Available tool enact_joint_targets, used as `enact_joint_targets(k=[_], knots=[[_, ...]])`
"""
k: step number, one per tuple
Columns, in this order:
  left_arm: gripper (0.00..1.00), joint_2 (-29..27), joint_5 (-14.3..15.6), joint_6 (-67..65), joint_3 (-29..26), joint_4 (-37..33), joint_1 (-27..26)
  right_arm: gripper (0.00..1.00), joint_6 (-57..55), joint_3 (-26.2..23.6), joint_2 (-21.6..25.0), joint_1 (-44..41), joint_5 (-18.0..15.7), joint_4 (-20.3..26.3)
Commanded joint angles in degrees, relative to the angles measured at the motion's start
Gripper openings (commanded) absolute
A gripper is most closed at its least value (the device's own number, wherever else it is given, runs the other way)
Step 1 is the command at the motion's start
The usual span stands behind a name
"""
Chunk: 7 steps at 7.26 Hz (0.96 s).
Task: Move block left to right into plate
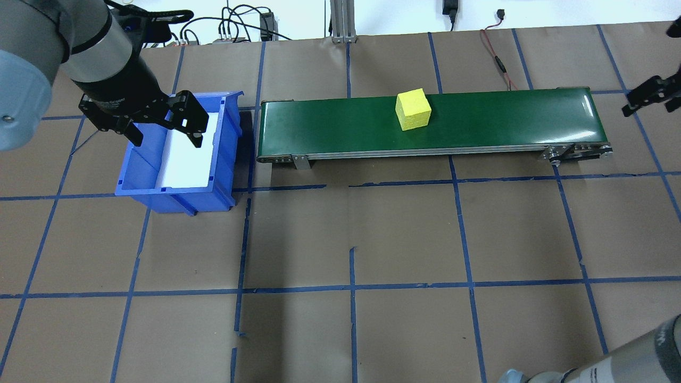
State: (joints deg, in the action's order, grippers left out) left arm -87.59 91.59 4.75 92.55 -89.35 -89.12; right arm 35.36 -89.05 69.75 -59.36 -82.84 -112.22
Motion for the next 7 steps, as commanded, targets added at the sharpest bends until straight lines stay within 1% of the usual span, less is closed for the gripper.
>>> enact_joint_targets(k=[1,2,3,4,5,6,7], knots=[[1.00,-0.13,-0.18,0.08,0.09,0.14,-0.27,1.00,-11.93,0.19,-0.22,-9.86,2.15,-0.27],[1.00,-0.13,-0.18,0.00,0.09,0.23,-0.27,1.00,-14.76,0.28,-0.57,-13.29,4.60,-0.45],[1.00,-0.13,-0.18,0.00,0.27,0.14,0.17,1.00,-15.75,0.37,-1.36,-14.89,4.88,-1.50],[1.00,-0.13,-0.27,0.08,0.53,-0.38,0.34,1.00,-15.85,0.63,-2.59,-15.60,6.54,-1.68],[1.00,-0.04,-0.36,0.08,0.53,-0.39,0.43,1.00,-16.54,1.50,-2.86,-15.78,6.90,-1.68],[1.00,-0.04,-0.97,0.17,0.53,-0.47,0.61,1.00,-19.59,1.42,-2.86,-15.87,8.21,-1.59],[1.00,-0.04,-2.10,0.17,0.53,-0.47,1.22,1.00,-20.15,1.42,-2.86,-17.00,9.09,-1.59]])
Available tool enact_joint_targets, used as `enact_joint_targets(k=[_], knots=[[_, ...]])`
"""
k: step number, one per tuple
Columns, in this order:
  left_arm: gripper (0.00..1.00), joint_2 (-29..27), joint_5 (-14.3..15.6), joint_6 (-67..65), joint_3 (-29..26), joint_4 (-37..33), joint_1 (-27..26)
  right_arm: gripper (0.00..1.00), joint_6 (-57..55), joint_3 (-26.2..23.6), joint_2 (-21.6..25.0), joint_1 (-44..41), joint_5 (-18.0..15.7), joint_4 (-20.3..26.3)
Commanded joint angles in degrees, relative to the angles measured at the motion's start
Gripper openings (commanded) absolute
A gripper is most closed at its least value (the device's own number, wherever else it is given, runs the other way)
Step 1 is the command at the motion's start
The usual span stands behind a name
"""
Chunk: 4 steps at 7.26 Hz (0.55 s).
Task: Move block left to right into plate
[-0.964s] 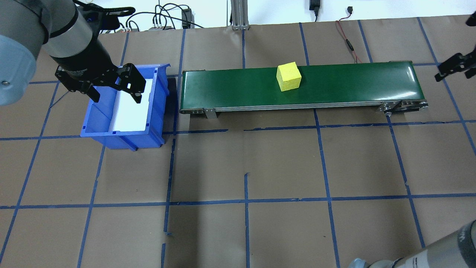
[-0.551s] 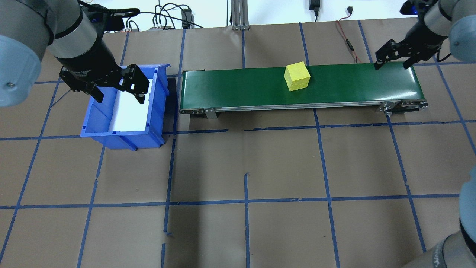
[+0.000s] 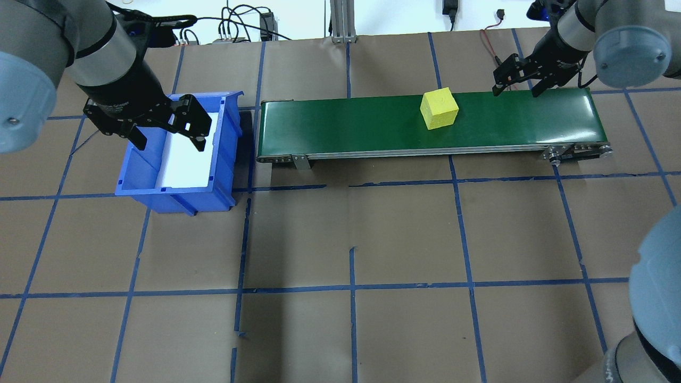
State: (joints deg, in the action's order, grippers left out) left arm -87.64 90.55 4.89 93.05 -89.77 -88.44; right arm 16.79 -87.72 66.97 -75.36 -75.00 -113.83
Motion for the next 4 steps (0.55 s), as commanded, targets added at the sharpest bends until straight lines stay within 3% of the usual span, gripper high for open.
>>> enact_joint_targets(k=[1,4], knots=[[1.00,0.01,-0.90,0.99,-0.06,-0.05,1.24,1.00,-2.46,0.09,-0.35,-2.50,1.18,-0.25],[1.00,0.10,-0.46,1.00,0.02,-0.58,1.69,1.00,-3.52,-0.08,-2.28,-4.10,0.47,-3.15]])
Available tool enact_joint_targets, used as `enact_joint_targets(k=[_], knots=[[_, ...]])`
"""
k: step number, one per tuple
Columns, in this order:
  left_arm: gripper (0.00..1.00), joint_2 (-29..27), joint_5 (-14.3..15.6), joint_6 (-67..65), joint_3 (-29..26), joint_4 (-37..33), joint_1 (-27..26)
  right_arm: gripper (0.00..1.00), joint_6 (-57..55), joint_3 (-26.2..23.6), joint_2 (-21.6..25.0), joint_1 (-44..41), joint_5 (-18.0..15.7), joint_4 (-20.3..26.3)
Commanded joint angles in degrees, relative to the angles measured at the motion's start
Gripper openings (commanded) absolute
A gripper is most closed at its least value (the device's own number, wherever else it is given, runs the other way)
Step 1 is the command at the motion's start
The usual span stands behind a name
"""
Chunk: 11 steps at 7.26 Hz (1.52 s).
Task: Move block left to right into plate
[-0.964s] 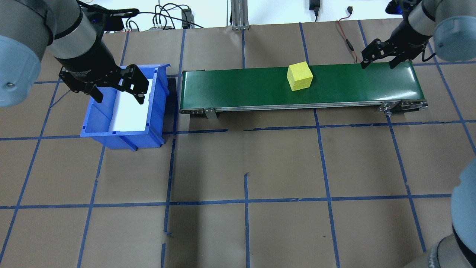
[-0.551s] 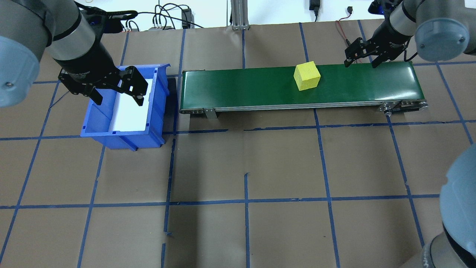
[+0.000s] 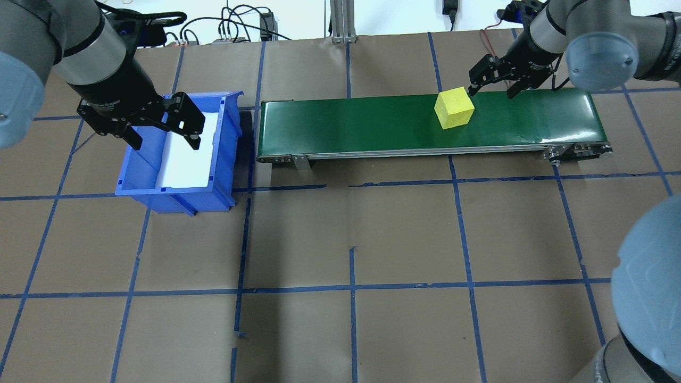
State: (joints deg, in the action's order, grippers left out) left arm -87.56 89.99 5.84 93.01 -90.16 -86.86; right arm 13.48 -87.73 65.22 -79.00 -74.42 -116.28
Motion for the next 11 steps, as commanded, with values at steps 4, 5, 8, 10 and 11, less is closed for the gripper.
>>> enact_joint_targets(k=[4,5,8,10,11], knots=[[1.00,0.02,0.01,0.04,0.07,-0.11,0.20,1.00,-0.03,-0.25,-3.08,-0.45,-2.31,-4.39],[1.00,0.02,-0.08,0.04,0.07,-0.11,0.20,1.00,-0.03,-0.25,-3.17,-0.45,-2.31,-4.39],[1.00,0.02,-0.25,0.13,0.07,-0.11,0.20,1.00,0.58,-1.21,-3.60,-0.36,-3.01,-4.57],[1.00,0.02,-0.34,0.13,0.07,-0.11,0.20,0.94,0.23,-1.57,-4.13,-0.28,-9.13,-6.05],[1.00,0.02,-0.43,0.13,0.07,-0.11,0.20,0.64,-0.29,-1.48,-4.31,-0.19,-13.78,-6.67]])
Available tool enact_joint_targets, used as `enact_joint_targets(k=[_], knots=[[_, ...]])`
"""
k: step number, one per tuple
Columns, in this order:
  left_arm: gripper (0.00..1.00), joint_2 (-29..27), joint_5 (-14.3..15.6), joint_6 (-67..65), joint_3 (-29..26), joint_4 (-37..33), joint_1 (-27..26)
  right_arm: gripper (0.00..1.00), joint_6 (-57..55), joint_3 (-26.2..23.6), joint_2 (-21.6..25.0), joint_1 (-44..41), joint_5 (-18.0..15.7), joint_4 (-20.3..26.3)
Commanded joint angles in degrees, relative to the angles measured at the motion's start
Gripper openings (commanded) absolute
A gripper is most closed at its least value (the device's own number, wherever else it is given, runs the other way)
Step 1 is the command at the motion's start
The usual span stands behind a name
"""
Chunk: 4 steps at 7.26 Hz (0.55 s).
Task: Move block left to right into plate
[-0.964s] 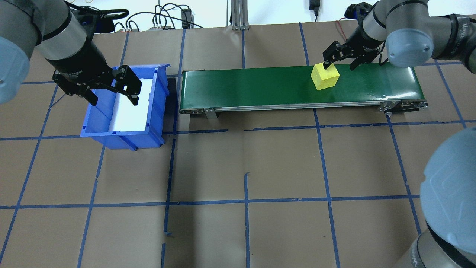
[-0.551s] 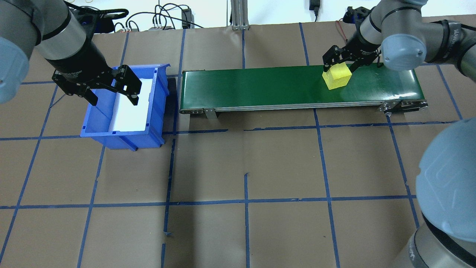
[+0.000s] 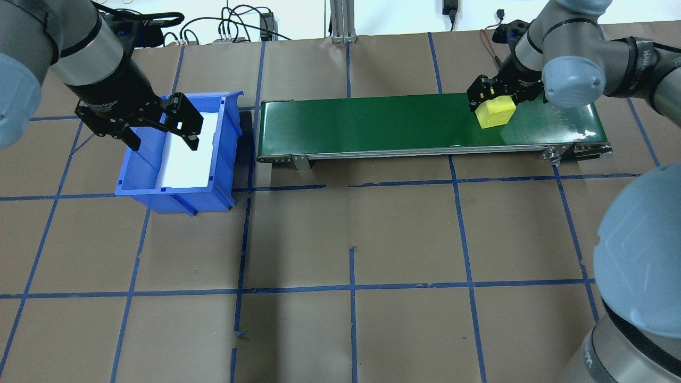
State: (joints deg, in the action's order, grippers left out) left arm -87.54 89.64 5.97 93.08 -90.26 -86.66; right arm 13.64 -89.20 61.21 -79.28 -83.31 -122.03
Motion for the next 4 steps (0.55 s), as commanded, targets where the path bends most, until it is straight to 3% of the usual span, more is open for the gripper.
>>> enact_joint_targets(k=[1,2,4], knots=[[1.00,0.00,-0.08,0.00,0.00,0.00,0.00,0.35,-0.72,0.08,-0.30,0.35,-6.07,-0.92],[1.00,0.00,-0.08,0.00,0.09,0.00,0.00,0.21,-2.12,0.43,-0.13,0.96,-6.34,-0.92],[1.00,0.00,-0.08,0.00,0.09,0.09,0.09,0.18,0.13,1.13,1.62,9.44,-6.17,-0.57]])
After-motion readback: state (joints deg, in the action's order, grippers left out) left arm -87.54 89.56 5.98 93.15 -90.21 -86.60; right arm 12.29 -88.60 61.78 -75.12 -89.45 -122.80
